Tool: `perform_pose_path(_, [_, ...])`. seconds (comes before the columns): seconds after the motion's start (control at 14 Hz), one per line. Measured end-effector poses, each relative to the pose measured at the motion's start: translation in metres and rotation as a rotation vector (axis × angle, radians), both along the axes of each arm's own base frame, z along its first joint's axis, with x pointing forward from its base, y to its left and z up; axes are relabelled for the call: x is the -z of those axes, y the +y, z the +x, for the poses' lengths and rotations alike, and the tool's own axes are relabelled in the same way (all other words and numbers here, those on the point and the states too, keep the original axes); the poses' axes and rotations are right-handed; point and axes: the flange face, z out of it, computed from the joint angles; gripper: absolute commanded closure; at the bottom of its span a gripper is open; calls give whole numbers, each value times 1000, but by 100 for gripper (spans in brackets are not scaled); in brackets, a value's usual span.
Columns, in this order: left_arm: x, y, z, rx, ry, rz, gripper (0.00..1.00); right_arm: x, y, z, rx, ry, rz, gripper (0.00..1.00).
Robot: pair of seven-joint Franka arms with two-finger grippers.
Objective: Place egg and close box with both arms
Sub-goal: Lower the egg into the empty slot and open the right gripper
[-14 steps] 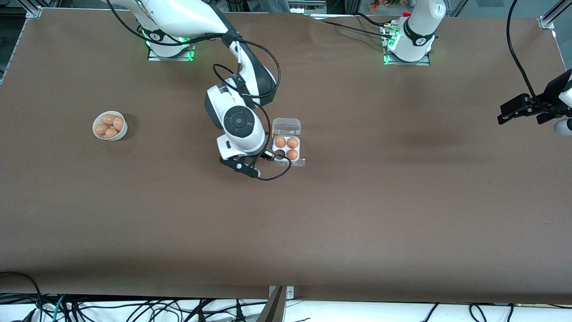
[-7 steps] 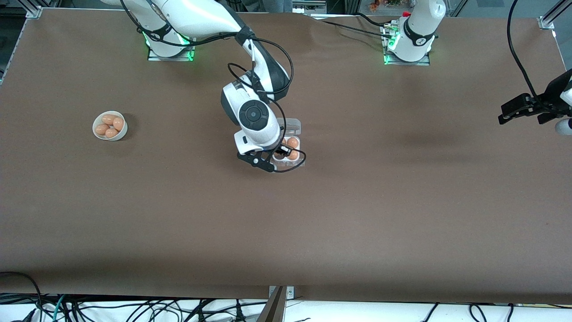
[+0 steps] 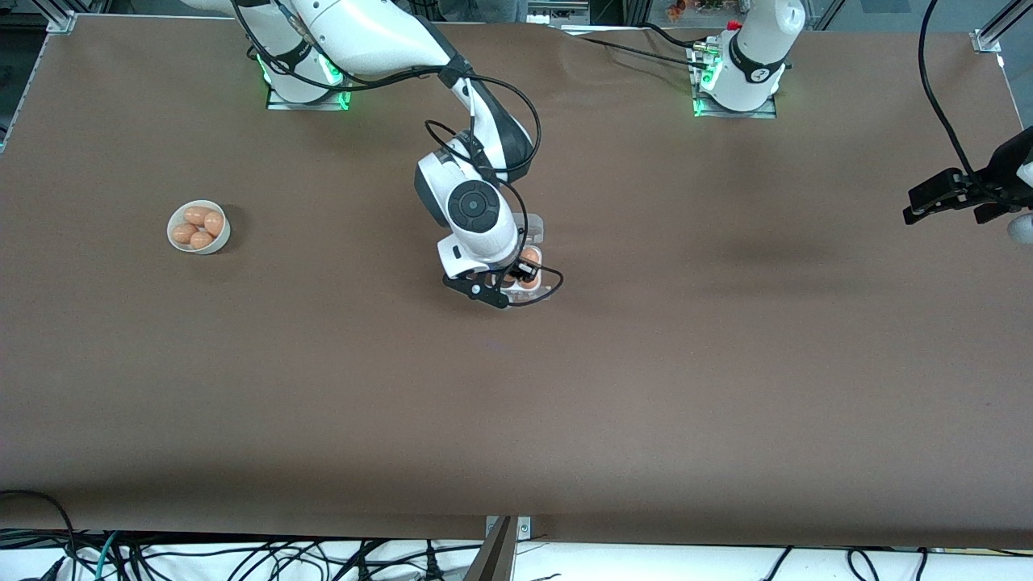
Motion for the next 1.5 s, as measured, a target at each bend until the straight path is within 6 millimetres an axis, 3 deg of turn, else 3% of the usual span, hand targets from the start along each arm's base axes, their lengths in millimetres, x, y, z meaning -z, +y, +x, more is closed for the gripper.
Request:
perform_pose_path(0.79, [0,0,0,-1,0,0,0,9,-1,0,-2,2,-5,60])
perform_pose_path(0.86, [0,0,0,-1,0,0,0,9,-1,0,-2,2,-5,56])
perform_pose_path(0.93, [0,0,0,-1,0,0,0,9,-1,0,-3,2,-5,16])
perform_pose_path(1.0, [0,0,0,-1,0,0,0,9,-1,0,-3,2,-5,0])
perform_pose_path(1.5, [0,1,0,-1,0,0,0,4,-3,9,6,-20,5,0])
